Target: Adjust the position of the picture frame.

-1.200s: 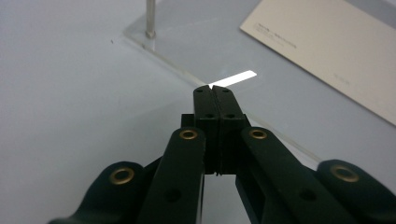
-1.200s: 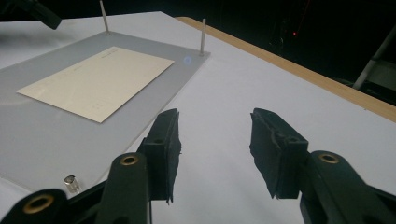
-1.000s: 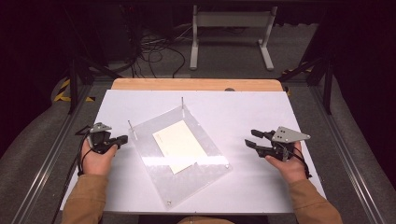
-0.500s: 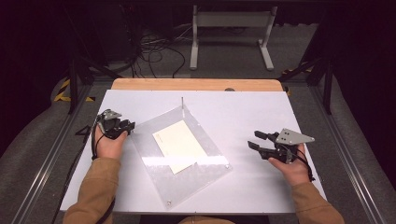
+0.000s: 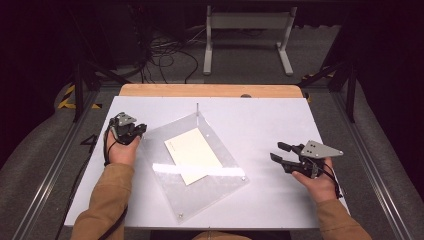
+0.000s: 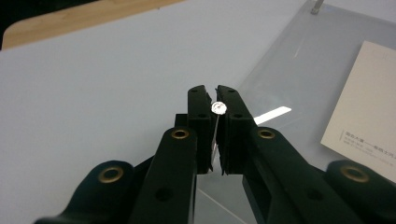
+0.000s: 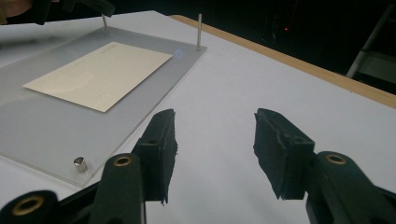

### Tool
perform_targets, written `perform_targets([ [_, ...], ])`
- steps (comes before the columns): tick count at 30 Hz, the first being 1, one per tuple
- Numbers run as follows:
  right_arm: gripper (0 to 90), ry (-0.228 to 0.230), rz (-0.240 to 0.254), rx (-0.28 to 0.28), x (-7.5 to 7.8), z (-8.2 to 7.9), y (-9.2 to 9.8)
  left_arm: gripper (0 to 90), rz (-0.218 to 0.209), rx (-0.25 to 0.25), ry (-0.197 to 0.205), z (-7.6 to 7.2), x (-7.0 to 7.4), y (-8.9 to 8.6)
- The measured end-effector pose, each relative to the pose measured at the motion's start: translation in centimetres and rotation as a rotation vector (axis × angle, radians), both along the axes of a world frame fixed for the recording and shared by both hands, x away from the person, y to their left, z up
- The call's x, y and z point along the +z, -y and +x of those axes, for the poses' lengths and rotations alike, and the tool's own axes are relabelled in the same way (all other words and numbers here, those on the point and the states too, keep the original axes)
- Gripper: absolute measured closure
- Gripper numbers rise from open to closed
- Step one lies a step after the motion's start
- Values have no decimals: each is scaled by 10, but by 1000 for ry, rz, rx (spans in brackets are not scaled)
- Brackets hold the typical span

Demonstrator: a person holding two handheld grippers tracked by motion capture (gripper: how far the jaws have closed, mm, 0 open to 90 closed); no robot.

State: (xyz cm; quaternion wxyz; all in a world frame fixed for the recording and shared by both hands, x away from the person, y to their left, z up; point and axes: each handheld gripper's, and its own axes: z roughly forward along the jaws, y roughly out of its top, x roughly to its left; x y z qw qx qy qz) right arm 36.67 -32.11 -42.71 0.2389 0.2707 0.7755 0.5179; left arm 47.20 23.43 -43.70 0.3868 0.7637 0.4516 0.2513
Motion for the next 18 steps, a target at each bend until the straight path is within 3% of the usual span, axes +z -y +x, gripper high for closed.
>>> perform_targets([
  [3,489,0,0,-8,0,-2,3,846,10,-18,31,5,8,8],
  [7,489,1,3,-19,1,-6,7,845,27,-79,85,13,22,23],
  [18,489,14,29,-56,5,-22,24,840,-5,-212,118,39,30,70],
])
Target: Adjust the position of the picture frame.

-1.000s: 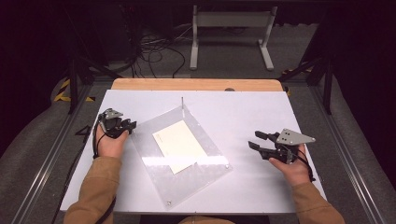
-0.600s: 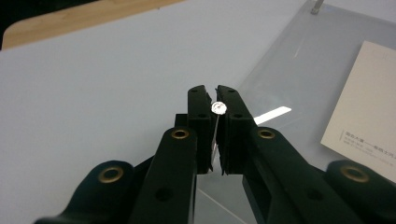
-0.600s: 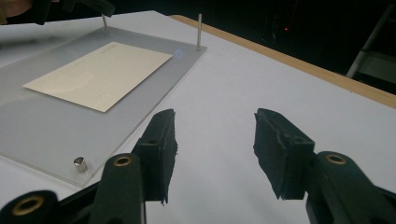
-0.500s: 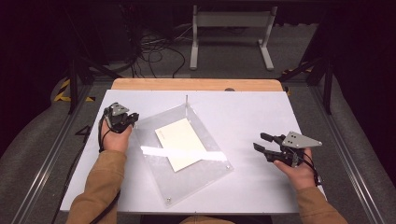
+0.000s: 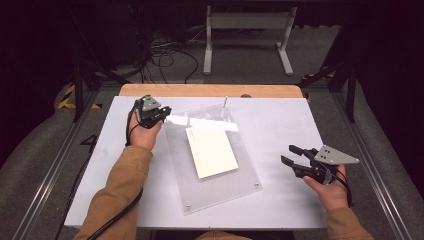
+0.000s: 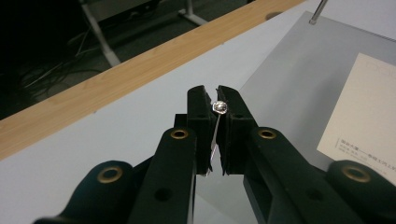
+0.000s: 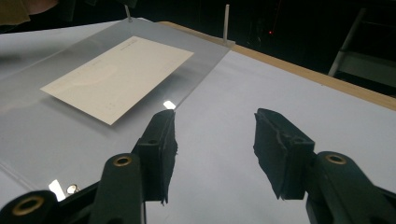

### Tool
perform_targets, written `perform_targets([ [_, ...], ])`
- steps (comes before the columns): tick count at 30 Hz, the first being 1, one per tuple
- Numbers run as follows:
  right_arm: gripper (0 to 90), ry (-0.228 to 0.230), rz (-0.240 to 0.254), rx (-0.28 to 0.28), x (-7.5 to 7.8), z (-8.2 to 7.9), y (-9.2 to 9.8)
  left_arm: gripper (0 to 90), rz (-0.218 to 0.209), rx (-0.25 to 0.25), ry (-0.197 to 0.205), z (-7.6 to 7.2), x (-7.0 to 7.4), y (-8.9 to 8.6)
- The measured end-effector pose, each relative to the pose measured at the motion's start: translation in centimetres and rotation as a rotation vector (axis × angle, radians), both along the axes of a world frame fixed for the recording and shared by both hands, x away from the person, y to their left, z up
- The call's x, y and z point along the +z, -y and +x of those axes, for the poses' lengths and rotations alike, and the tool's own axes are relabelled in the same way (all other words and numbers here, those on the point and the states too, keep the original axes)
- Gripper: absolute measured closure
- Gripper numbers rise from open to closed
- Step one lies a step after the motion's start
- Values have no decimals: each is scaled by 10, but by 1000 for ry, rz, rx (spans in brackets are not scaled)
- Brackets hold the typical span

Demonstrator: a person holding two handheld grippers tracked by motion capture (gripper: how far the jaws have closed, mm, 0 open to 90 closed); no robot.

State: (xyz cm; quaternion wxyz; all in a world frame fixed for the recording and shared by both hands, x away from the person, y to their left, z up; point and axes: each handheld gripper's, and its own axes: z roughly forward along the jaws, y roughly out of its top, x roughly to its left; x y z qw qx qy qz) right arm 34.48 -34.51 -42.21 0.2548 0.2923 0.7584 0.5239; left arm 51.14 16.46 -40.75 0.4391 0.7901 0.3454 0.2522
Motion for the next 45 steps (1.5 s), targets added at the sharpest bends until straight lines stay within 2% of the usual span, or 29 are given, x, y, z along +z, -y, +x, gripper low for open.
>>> perform_targets([
  [2,489,0,2,-7,1,-3,2,840,-2,-31,6,2,-2,10],
  [4,488,2,7,-10,1,-4,4,840,-16,-66,-10,3,-6,20],
  [8,488,-2,9,-7,1,-4,4,840,-20,-107,-28,6,-13,36],
  [13,489,-3,6,8,1,-3,0,841,-30,-127,-73,11,-24,53],
  [15,490,-3,4,12,1,-3,0,841,-27,-136,-76,12,-27,56],
  [20,553,-27,13,18,-1,-3,0,842,-31,-144,-109,13,-36,63],
  [22,659,-51,12,26,-2,-3,0,842,-40,-145,-112,15,-38,63],
  [23,724,-80,0,32,-2,-4,-2,840,-46,-145,-122,16,-39,62],
  [24,724,-80,0,32,-2,-4,-2,840,-46,-145,-122,16,-39,62],
  [27,783,-134,-62,37,-4,-3,-6,831,-72,-140,-138,16,-41,61],
  [28,796,-157,-70,47,-6,-3,-8,801,-98,-152,-150,16,-41,60],
  [29,830,-213,-109,55,-9,-2,-12,618,-123,-155,-162,17,-42,59],
  [30,830,-213,-109,55,-9,-2,-12,618,-143,-151,-192,17,-43,59],
  [31,886,-255,-155,58,-10,-2,-15,500,-145,-123,-215,14,-42,57],
  [32,886,-255,-155,58,-10,-2,-15,459,-145,-123,-215,14,-42,57],
  [33,896,-276,-173,62,-11,-2,-17,459,-160,-118,-217,12,-41,56],
  [34,899,-296,-189,66,-11,-2,-18,391,-171,-105,-204,10,-40,54],
  [36,900,-349,-219,80,-13,-1,-21,271,-176,-96,-211,5,-38,51],
  [38,900,-384,-248,77,-16,-1,-24,224,-160,-109,-197,1,-38,45],
  [40,900,-412,-263,85,-19,0,-26,201,-168,-107,-212,-6,-37,40],
  [43,900,-435,-289,111,-23,1,-28,190,-165,-117,-197,-21,-33,32],
  [44,900,-435,-289,111,-23,1,-28,187,-165,-117,-197,-21,-33,32],
  [45,900,-450,-302,128,-23,0,-27,184,-137,-127,-183,-31,-31,29],
])
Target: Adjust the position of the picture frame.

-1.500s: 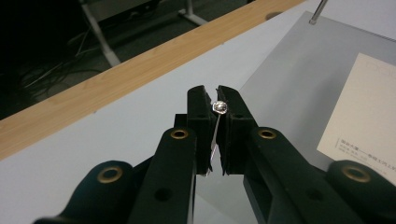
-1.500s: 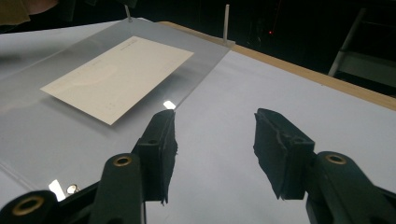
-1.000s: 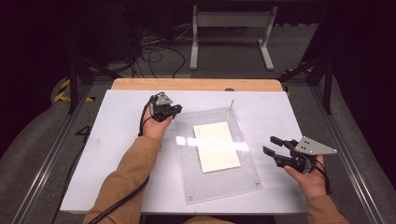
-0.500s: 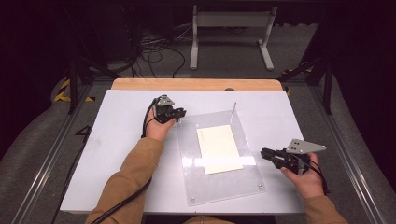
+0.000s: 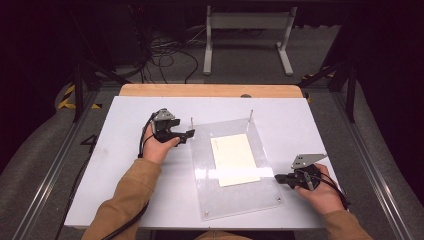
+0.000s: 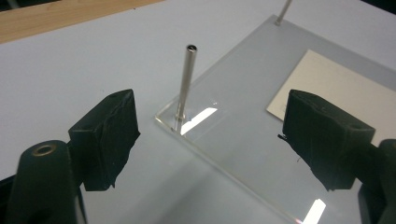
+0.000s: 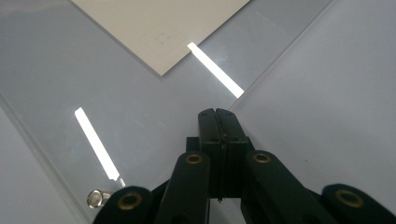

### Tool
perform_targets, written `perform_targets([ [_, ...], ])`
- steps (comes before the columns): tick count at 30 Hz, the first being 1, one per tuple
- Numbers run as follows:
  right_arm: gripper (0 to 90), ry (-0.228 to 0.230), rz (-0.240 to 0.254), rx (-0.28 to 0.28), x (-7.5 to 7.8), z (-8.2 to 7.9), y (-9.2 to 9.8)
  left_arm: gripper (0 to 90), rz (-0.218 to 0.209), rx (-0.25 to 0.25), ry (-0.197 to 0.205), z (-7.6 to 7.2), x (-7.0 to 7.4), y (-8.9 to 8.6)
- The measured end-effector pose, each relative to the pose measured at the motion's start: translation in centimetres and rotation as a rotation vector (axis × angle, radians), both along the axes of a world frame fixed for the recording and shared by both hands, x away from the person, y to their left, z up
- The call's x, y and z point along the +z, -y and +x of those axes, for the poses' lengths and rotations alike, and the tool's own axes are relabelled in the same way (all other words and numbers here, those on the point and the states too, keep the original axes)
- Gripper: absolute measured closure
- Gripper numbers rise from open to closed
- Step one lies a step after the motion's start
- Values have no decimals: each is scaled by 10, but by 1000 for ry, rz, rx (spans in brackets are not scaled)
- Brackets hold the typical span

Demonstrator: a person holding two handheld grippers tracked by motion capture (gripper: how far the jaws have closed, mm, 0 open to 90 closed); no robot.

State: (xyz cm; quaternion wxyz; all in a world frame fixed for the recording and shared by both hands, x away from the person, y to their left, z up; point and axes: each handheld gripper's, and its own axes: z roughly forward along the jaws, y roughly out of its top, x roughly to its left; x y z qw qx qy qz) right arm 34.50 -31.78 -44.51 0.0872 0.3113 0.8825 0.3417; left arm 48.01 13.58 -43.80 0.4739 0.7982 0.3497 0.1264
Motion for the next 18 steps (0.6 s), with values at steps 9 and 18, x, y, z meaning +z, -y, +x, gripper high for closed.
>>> perform_targets([
  [9,900,-24,-1,26,0,1,0,170,48,-7,3,-25,2,-17],
  [18,900,-107,84,108,-5,6,-9,176,41,8,-3,-27,1,-21],
])
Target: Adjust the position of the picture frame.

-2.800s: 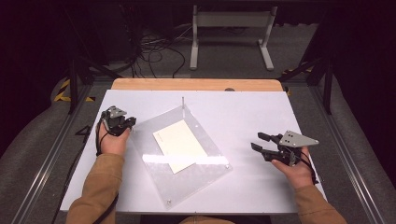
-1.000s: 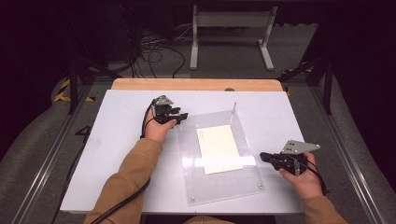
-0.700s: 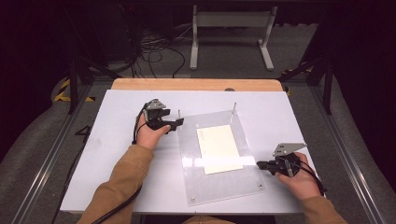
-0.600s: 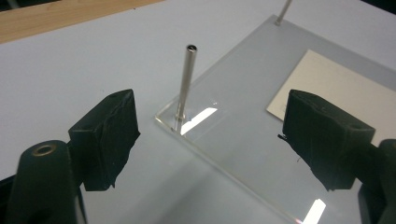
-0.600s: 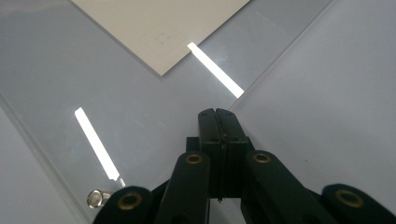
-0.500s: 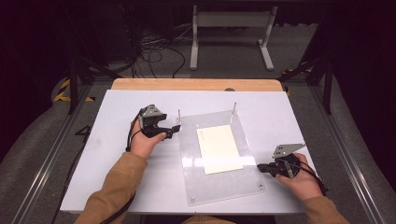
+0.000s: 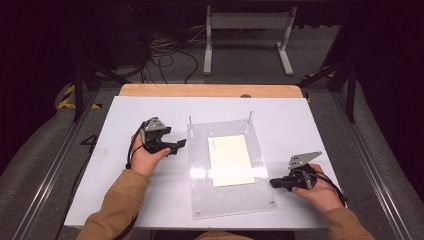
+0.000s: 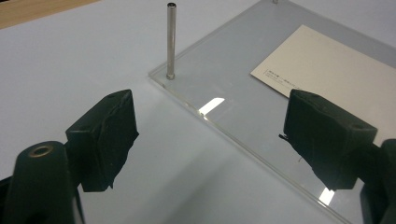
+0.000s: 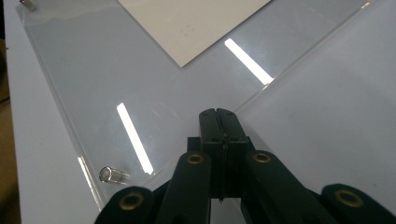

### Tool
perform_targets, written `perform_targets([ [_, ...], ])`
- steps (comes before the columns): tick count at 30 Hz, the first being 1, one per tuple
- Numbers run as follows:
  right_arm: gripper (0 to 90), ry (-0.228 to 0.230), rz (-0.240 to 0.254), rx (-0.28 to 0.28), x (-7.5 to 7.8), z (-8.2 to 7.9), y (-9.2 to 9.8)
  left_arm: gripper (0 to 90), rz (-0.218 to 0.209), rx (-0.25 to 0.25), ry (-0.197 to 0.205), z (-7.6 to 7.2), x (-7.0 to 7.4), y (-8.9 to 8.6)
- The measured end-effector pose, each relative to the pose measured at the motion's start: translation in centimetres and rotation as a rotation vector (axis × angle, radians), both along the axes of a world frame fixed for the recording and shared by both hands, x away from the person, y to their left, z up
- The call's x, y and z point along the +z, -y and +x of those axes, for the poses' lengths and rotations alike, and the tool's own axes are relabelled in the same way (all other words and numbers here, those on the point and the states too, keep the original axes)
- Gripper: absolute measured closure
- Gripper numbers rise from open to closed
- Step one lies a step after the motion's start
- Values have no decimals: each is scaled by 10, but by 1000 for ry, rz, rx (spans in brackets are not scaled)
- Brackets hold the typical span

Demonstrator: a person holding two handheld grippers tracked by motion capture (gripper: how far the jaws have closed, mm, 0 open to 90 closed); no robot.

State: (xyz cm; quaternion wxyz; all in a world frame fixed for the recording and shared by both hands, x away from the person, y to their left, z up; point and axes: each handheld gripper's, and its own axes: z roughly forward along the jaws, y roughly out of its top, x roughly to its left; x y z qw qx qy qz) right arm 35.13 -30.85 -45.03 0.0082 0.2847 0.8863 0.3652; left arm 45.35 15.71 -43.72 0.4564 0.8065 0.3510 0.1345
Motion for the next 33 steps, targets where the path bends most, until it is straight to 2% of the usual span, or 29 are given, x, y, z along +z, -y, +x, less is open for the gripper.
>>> perform_targets([
  [3,900,2,-11,17,1,-1,-6,176,9,0,11,1,-1,-1],
  [6,900,-10,16,59,-2,-2,-18,176,9,-1,4,2,-2,-1],
  [8,900,-12,18,69,-2,-2,-21,176,8,-3,1,3,-3,-2],
  [9,900,-11,15,76,-2,-2,-24,176,-1,12,-6,2,-3,-2],
  [12,900,0,0,90,-1,-3,-30,176,6,17,8,4,-2,-5],
  [14,900,7,-3,98,-1,-3,-33,175,-15,26,-3,4,-3,-6],
  [16,900,18,-21,121,1,-3,-34,175,-11,27,-3,4,-2,-7],
  [17,900,27,-16,126,2,-1,-35,174,-10,24,1,5,-2,-7],
  [18,900,40,2,114,6,2,-35,174,-17,30,-2,4,-2,-6],
  [19,862,67,24,88,10,6,-34,174,-18,30,1,4,-2,-7],
  [20,820,108,47,50,15,11,-33,174,-21,31,1,4,-2,-7],
  [22,791,175,77,-21,22,24,-33,174,-19,40,2,4,-2,-7],
  [23,750,205,90,-56,25,31,-33,174,-14,36,4,4,-2,-8],
  [25,731,257,104,-112,27,46,-35,175,-31,44,0,5,-2,-8],
  [26,695,293,108,-150,27,62,-38,182,-36,44,2,8,-1,-7],
  [27,695,293,108,-150,27,62,-38,182,-40,51,18,11,0,-6],
  [28,695,307,110,-166,27,70,-39,191,-51,53,25,14,1,-3],
  [29,690,318,112,-184,27,78,-41,207,-42,52,41,18,2,0],
  [30,678,347,120,-222,29,93,-44,277,-34,38,53,24,3,2],
  [31,678,347,120,-222,29,93,-44,277,-44,22,45,28,2,6],
  [32,673,361,123,-235,30,100,-46,326,-40,8,46,33,2,10],
  [33,666,372,135,-251,31,108,-48,334,-40,7,51,38,2,13],
])
